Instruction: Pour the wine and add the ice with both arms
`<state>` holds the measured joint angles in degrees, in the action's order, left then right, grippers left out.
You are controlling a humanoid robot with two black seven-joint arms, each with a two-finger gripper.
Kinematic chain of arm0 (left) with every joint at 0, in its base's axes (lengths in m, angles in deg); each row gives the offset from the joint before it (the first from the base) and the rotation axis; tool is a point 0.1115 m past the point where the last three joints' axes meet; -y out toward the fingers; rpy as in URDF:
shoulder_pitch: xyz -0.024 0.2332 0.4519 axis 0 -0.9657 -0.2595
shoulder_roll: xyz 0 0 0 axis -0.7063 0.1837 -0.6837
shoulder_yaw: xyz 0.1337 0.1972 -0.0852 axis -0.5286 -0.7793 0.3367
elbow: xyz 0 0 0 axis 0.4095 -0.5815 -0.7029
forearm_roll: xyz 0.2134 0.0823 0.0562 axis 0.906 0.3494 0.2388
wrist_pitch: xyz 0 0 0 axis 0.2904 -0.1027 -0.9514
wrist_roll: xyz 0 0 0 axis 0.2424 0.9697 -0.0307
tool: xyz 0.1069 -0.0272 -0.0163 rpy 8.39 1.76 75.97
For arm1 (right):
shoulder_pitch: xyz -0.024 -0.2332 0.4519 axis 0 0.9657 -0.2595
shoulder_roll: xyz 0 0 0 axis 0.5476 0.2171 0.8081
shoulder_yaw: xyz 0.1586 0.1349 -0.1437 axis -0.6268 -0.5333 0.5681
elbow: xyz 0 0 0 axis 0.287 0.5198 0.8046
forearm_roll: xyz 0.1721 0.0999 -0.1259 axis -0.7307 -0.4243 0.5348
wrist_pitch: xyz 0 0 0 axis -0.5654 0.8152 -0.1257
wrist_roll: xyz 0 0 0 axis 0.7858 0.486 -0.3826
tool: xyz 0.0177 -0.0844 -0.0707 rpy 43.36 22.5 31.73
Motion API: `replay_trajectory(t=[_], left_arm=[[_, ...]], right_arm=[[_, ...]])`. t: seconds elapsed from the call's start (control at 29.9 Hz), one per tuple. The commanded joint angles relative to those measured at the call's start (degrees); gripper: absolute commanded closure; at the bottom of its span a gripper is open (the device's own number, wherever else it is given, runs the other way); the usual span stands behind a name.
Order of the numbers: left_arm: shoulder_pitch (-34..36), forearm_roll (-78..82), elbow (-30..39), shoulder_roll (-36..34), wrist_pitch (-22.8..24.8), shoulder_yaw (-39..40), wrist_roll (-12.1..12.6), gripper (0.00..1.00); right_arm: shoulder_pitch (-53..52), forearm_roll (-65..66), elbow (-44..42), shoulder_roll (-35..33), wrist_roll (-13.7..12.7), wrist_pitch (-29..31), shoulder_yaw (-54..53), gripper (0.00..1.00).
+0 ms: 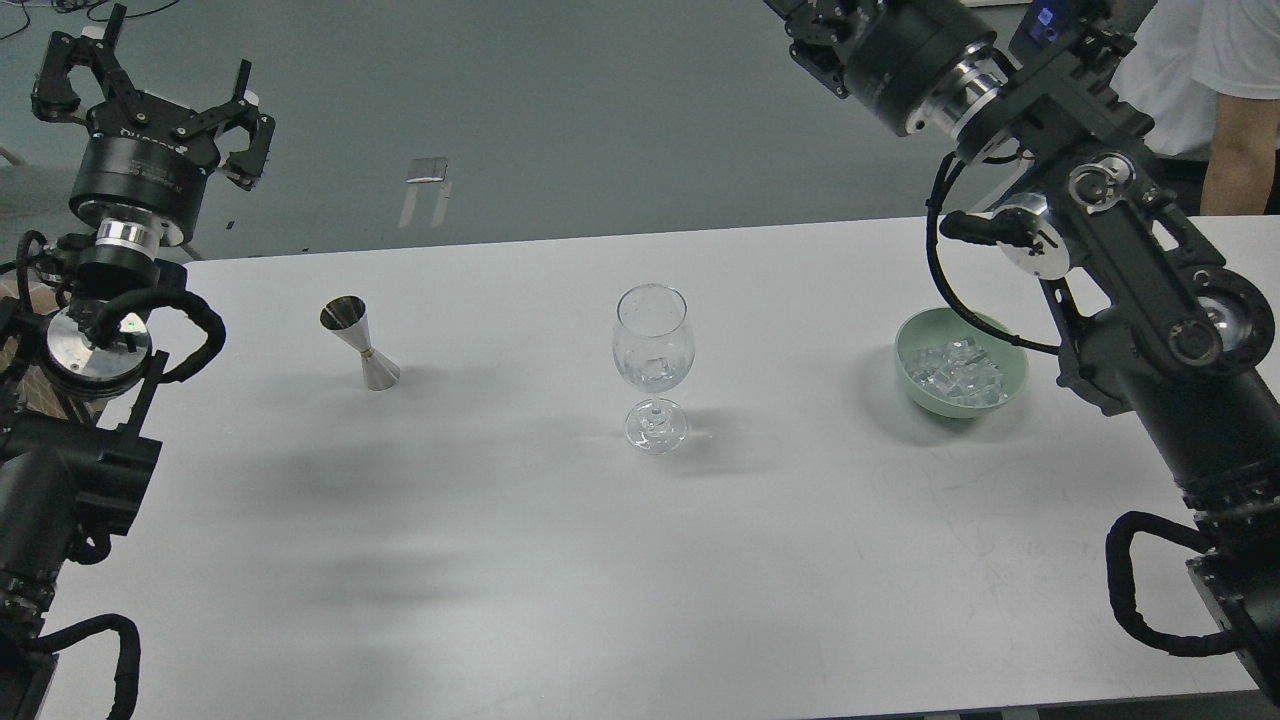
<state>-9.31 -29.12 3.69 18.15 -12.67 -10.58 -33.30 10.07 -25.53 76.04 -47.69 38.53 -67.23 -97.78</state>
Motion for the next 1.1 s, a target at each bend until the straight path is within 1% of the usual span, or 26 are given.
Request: replay_trajectory(t=[0.0,0.03,0.1,0.13,0.2,0.27,0.37,0.43,0.53,0.6,0.63,0.7,0.74,0.84,1.07], left_arm=[[-0.16,0.57,-0.06,0.16,-0.03,-1.44,0.12,0.03],[-0.25,0.83,-0.06,0.16,-0.29,-2.75,-0.23,0.02],[-0.25,0.83,-0.15,0.25,-0.12,-4.43,-0.14,0.02],[-0.25,0.83,-0.15,0.25,-0.12,-4.44,-0.14,0.02],[-0.25,0.92,-0.15,0.34,-0.56,-4.88,-0.14,0.02],[-0.25,1.44,-0.32,1.3,-0.74,-5.49,-0.32,0.02],[-0.25,3.81,-0.33,2.27,-1.0,-6.19,-0.41,0.02],[-0.25,6.09,-1.2,2.54,-1.61,-6.28,-0.58,0.02],[0.28,7.69,-4.35,4.11,-2.14,-5.94,-0.67,0.02],[0.54,7.86,-5.86,4.64,-2.23,-5.84,-0.67,0.02],[0.63,8.12,-6.82,4.73,-2.06,-6.28,-0.76,0.02],[0.54,8.83,-7.18,4.73,-1.79,-6.28,-1.28,0.02],[0.54,9.26,-7.18,4.73,-1.7,-6.28,-2.16,0.02],[0.54,10.14,-7.18,4.73,-1.7,-6.28,-3.48,0.02],[1.69,10.32,-7.18,4.56,-2.41,-6.2,-3.39,0.02]], right_arm=[[-2.31,-9.53,-5.66,-0.04,0.03,-1.06,-4.96,0.0],[-3.1,-12.24,-8.37,-0.04,0.2,-1.24,-6.71,0.0],[-4.94,-16.46,-13.55,-0.04,0.38,-1.24,-9.1,0.0],[-4.95,-16.48,-13.58,-0.04,0.38,-1.24,-9.1,0.0],[-5.56,-19.9,-17.44,-0.04,0.38,-0.98,-9.46,0.0],[-5.04,-27.08,-20.25,0.31,0.29,-0.54,-9.02,0.0],[-4.77,-32.63,-21.84,1.19,0.47,-0.45,-8.67,0.0],[-4.77,-33.79,-23.33,2.68,0.64,-0.36,-8.93,0.0],[-4.95,-34.24,-25.18,3.65,0.64,-0.27,-9.19,0.0],[-4.95,-34.33,-25.44,3.92,0.99,-0.27,-9.37,0.0],[-4.95,-34.41,-25.62,3.83,1.69,-0.1,-9.37,0.0],[-4.86,-34.33,-26.06,3.92,2.48,1.04,-9.37,0.0],[-4.86,-34.41,-26.76,4.0,2.58,2.0,-9.37,0.0],[-4.86,-34.41,-27.12,4.0,2.58,2.98,-9.37,0.0],[-4.78,-34.41,-27.12,4.09,2.49,2.54,-9.37,0.0]])
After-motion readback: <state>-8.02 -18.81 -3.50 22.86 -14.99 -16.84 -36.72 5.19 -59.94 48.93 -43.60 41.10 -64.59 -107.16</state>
